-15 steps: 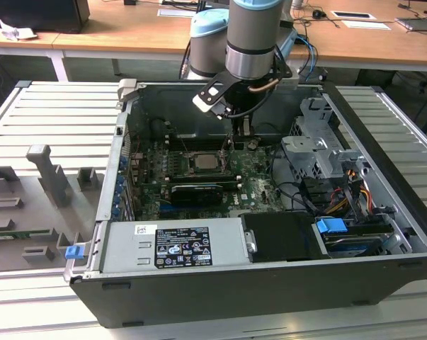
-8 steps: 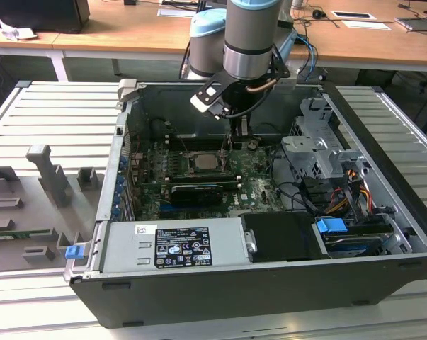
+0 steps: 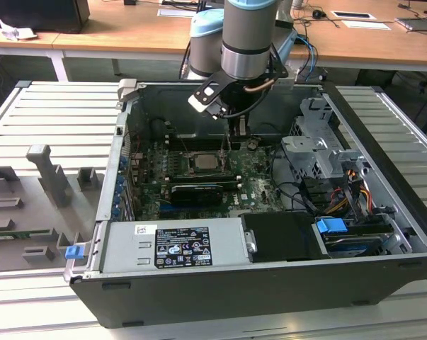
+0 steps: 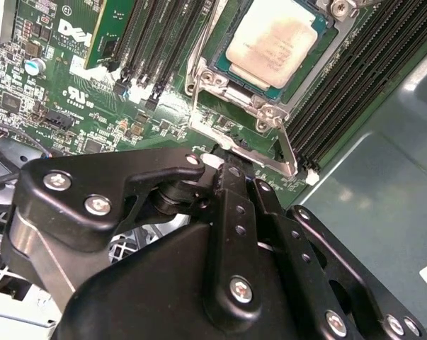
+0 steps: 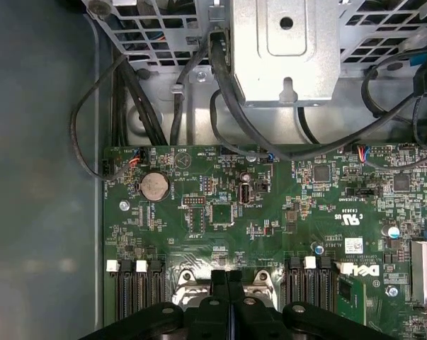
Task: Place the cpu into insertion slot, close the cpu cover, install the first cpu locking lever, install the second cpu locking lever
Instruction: 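Close the cpu cover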
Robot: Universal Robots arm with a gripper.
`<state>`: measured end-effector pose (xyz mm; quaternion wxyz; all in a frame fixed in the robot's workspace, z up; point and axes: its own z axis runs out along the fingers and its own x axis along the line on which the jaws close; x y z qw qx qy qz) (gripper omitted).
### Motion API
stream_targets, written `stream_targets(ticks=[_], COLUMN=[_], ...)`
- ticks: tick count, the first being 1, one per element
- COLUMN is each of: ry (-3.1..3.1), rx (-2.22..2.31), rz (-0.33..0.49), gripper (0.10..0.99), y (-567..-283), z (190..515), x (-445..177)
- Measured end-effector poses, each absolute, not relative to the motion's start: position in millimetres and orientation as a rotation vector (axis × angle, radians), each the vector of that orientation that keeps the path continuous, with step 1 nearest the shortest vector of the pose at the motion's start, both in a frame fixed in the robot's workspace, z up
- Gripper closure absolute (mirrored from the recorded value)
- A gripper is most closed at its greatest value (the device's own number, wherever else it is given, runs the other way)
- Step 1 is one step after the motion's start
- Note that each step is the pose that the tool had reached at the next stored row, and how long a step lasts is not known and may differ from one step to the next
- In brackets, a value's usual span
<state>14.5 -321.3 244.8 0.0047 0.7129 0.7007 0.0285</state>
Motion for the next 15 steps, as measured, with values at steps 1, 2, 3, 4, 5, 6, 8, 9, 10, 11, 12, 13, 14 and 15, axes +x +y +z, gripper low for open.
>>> stream_targets(ticks=[1, 2, 3, 4, 5, 6, 8, 9, 10, 11, 12, 13, 14, 15], ry=[2.195, 2.195, 2.195, 2.195, 2.195, 2.195, 2.195, 2.195, 2.195, 2.195, 2.195, 2.195, 2.195, 2.195], rx=[2.233, 2.233, 2.233, 2.233, 2.233, 2.233, 2.233, 2.233, 2.233, 2.233, 2.233, 2.233, 2.233, 2.233], rz=[0.089, 0.089, 0.089, 0.089, 0.089, 0.089, 0.089, 0.089, 0.089, 0.089, 0.089, 0.089, 0.089, 0.089], gripper=[0.98, 0.98, 0.98, 0.98, 0.98, 0.98, 0.98, 0.98, 0.98, 0.98, 0.98, 0.98, 0.98, 0.98], y=[-321.3, -321.2, -321.3, -321.2, -321.2, -321.3, -321.2, -321.2, -321.3, -321.3, -321.2, -321.2, -321.2, -321.2], z=[244.8, 244.8, 244.8, 244.8, 244.8, 244.8, 244.8, 244.8, 244.8, 244.8, 244.8, 244.8, 244.8, 244.8], x=[14.2, 13.9, 13.5, 13.1, 12.7, 12.5, 11.9, 11.6, 11.1, 10.9, 10.5, 10.1, 9.8, 9.4])
